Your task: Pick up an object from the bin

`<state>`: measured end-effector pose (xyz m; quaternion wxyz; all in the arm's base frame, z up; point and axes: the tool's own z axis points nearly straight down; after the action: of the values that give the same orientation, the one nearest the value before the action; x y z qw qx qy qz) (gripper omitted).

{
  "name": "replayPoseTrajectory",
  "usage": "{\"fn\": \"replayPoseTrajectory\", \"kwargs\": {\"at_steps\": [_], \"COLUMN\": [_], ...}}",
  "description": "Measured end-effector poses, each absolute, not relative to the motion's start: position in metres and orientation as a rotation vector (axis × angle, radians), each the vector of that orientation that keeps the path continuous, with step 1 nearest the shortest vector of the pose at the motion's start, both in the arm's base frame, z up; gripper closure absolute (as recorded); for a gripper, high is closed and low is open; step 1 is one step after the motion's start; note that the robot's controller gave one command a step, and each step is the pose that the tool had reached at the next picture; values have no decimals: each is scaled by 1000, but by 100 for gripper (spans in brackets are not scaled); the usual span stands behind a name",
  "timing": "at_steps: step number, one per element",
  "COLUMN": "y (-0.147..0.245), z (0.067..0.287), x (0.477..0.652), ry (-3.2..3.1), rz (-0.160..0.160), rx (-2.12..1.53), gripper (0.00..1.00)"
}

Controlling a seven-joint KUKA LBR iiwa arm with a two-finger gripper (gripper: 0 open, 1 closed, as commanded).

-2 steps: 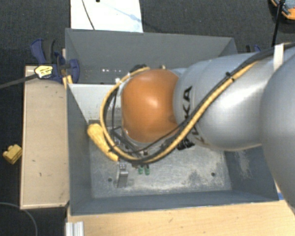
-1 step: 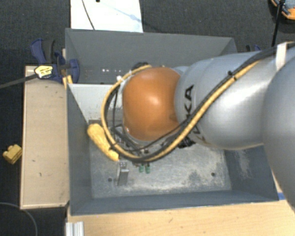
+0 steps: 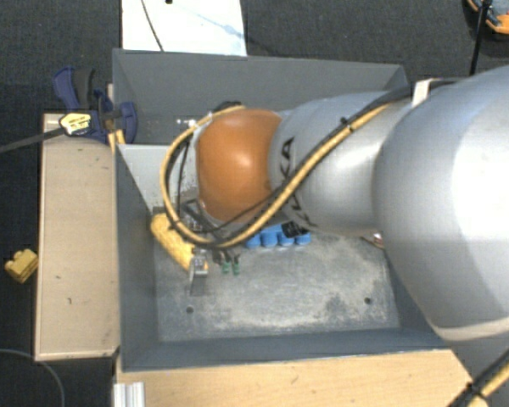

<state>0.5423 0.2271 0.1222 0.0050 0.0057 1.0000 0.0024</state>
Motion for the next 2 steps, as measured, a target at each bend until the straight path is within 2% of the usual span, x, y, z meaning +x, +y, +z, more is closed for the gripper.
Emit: {"fn": "replayPoseTrajectory", "kwargs": {"at_steps": [1,2], "y": [236,246], "z": [96,108], "x": [556,568], "ry": [3144,3125], "rz": [-1,3], "rx": [5,289], "gripper": [0,0]}}
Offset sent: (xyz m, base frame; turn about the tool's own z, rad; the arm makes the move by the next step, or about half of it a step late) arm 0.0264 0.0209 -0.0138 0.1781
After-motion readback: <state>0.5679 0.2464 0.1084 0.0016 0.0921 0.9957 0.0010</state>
